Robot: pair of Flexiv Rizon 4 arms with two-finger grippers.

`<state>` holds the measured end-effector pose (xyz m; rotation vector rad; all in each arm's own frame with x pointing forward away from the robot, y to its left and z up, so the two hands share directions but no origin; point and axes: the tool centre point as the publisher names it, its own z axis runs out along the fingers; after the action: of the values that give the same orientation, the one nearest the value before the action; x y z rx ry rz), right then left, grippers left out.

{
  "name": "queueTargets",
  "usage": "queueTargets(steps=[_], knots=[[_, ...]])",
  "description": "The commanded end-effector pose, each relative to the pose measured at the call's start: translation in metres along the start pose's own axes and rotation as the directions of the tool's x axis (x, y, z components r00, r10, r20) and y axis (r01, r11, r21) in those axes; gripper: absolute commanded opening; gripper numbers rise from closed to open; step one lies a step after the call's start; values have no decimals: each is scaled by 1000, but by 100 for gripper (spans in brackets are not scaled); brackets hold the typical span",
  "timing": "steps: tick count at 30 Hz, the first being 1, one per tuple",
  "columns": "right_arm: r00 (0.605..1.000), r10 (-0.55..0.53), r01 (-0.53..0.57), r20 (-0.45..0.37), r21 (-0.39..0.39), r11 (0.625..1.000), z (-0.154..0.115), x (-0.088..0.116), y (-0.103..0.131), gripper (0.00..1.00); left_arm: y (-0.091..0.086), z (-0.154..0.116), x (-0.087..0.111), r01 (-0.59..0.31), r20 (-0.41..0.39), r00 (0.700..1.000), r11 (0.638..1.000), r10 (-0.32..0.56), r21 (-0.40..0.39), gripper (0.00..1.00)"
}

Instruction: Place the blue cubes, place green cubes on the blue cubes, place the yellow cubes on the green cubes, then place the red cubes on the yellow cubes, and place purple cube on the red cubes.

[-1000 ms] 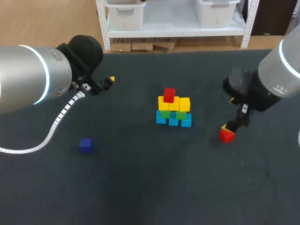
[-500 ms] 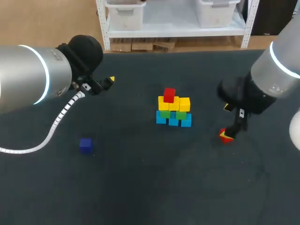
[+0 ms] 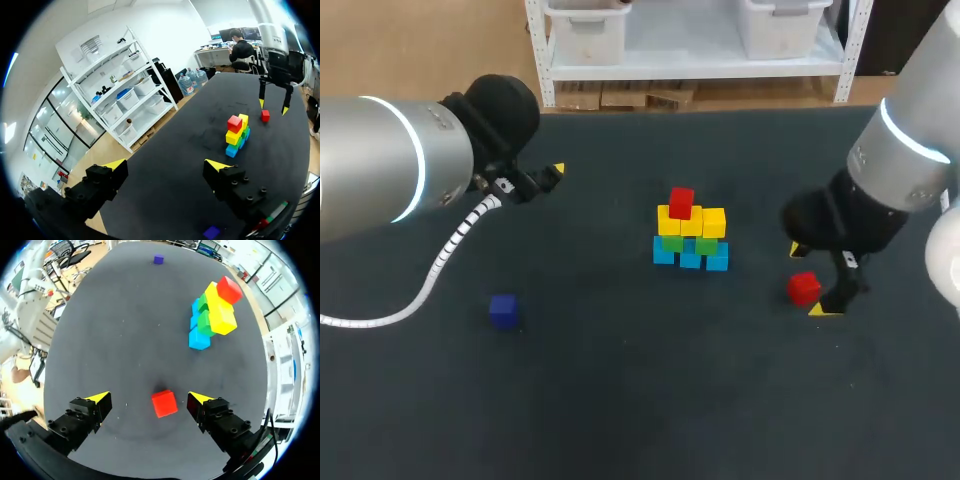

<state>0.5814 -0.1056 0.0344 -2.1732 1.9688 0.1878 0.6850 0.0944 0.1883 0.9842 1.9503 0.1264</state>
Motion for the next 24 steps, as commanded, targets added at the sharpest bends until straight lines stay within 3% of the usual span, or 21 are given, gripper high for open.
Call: queueTargets(steps=[1,13,24], knots=[[999,-29,28,-16,-86,996,6,2,-6,100,1,1,0,-1,1,1000,1000,1,4,100],[990,-134,125,-51,-156,980,25,3,7,100,1,1,0,-1,1,1000,1000,1,4,100],[988,-112,100,-111,-102,990,35,10,0,100,1,1,0,-1,1,1000,1000,1,4,100]])
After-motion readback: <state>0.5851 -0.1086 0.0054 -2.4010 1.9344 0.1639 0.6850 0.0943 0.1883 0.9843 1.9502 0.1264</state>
